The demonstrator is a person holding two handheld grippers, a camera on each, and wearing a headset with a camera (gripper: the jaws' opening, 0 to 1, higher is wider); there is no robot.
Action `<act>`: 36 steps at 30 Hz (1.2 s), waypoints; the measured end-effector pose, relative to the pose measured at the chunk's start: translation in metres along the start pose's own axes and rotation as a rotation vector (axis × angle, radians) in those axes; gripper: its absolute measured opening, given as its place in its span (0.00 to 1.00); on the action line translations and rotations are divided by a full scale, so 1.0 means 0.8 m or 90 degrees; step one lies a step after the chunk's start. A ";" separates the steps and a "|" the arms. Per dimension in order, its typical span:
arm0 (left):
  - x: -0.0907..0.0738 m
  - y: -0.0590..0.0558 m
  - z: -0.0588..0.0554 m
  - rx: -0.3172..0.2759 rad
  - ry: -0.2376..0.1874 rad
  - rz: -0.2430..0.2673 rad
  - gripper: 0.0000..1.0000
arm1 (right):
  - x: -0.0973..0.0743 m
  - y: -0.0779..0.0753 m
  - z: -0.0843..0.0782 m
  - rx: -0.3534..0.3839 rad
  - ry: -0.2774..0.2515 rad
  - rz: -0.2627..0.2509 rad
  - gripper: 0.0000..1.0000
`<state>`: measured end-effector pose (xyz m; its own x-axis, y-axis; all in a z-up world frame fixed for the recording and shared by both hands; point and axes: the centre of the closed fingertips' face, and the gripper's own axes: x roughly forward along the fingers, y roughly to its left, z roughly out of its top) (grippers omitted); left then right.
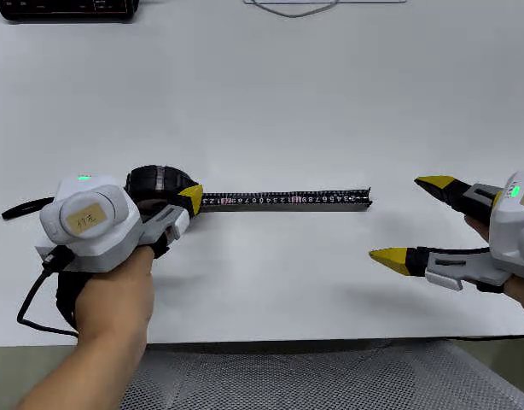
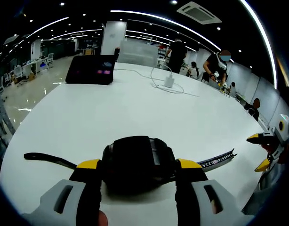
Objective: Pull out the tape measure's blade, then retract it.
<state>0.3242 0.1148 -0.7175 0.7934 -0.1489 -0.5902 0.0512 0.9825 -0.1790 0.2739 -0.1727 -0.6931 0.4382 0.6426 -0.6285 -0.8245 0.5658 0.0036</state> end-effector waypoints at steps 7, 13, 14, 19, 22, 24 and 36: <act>0.000 0.001 -0.001 0.000 0.003 -0.004 0.59 | 0.002 -0.004 0.001 -0.007 0.004 0.006 0.66; 0.000 0.001 -0.001 -0.002 0.006 -0.006 0.59 | 0.009 -0.008 0.000 -0.029 0.023 0.027 0.63; 0.000 0.001 -0.001 -0.001 0.006 -0.006 0.59 | 0.010 -0.009 0.000 -0.030 0.028 0.036 0.62; 0.000 0.001 -0.001 0.000 0.007 -0.007 0.58 | 0.016 -0.015 -0.001 -0.058 0.049 0.056 0.58; 0.000 0.001 -0.001 0.001 0.008 -0.007 0.58 | 0.020 -0.017 -0.003 -0.078 0.065 0.071 0.56; 0.000 0.001 -0.001 0.001 0.009 -0.008 0.58 | 0.023 -0.018 -0.004 -0.089 0.076 0.082 0.54; 0.000 0.001 -0.001 0.002 0.012 -0.010 0.58 | 0.039 -0.026 -0.004 -0.139 0.112 0.123 0.46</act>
<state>0.3240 0.1151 -0.7182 0.7814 -0.1661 -0.6015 0.0655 0.9804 -0.1857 0.3035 -0.1661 -0.7157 0.2129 0.6176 -0.7571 -0.9520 0.3057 -0.0183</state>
